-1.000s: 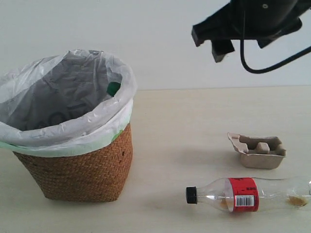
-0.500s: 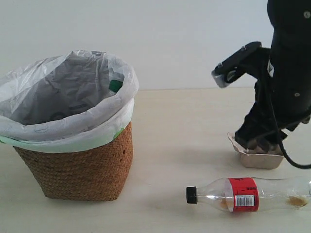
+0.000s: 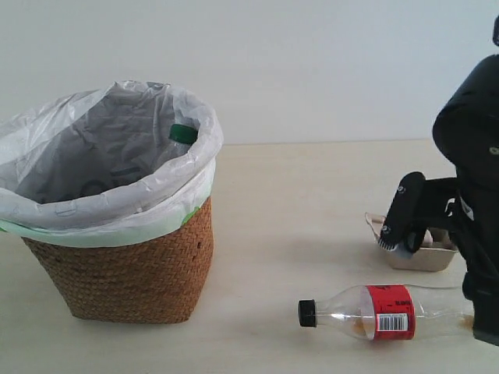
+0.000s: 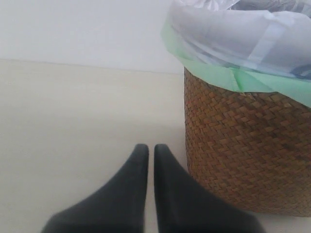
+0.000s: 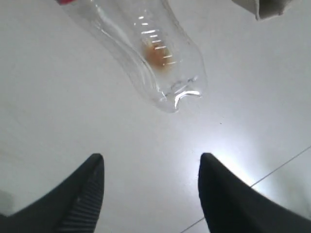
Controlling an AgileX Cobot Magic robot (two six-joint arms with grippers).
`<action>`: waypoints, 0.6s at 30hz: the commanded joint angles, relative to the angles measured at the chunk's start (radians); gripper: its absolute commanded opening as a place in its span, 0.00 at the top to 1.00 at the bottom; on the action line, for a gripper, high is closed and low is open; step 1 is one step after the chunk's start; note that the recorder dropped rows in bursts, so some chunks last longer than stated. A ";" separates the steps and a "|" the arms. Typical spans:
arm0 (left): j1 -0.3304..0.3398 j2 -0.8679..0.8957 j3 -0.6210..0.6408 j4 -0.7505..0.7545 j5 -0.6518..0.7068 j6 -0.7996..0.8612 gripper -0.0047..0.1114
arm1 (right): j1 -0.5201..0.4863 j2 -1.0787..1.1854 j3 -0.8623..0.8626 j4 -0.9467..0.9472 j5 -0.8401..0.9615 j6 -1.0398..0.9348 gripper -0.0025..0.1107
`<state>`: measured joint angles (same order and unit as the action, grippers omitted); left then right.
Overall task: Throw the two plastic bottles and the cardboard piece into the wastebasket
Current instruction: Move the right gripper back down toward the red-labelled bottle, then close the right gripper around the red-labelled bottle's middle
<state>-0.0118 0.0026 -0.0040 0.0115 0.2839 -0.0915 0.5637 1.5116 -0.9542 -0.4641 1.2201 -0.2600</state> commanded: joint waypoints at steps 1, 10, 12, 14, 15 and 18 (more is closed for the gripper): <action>0.002 -0.003 0.004 0.005 -0.007 -0.005 0.93 | -0.007 -0.012 0.033 -0.016 -0.078 -0.036 0.53; 0.002 -0.003 0.004 0.005 -0.007 -0.005 0.93 | -0.007 0.090 0.059 -0.016 -0.189 -0.036 0.52; 0.002 -0.003 0.004 0.005 -0.007 -0.005 0.93 | -0.007 0.123 0.059 -0.018 -0.207 -0.036 0.52; 0.002 -0.003 0.004 0.005 -0.007 -0.005 0.93 | -0.007 0.154 0.059 -0.018 -0.238 -0.034 0.52; 0.002 -0.003 0.004 0.005 -0.007 -0.005 0.93 | -0.007 0.163 0.059 -0.018 -0.250 -0.034 0.52; 0.002 -0.003 0.004 0.005 -0.007 -0.005 0.93 | -0.007 0.188 0.059 -0.042 -0.281 -0.030 0.52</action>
<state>-0.0118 0.0026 -0.0040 0.0115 0.2839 -0.0915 0.5599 1.6845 -0.8971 -0.4822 0.9672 -0.2871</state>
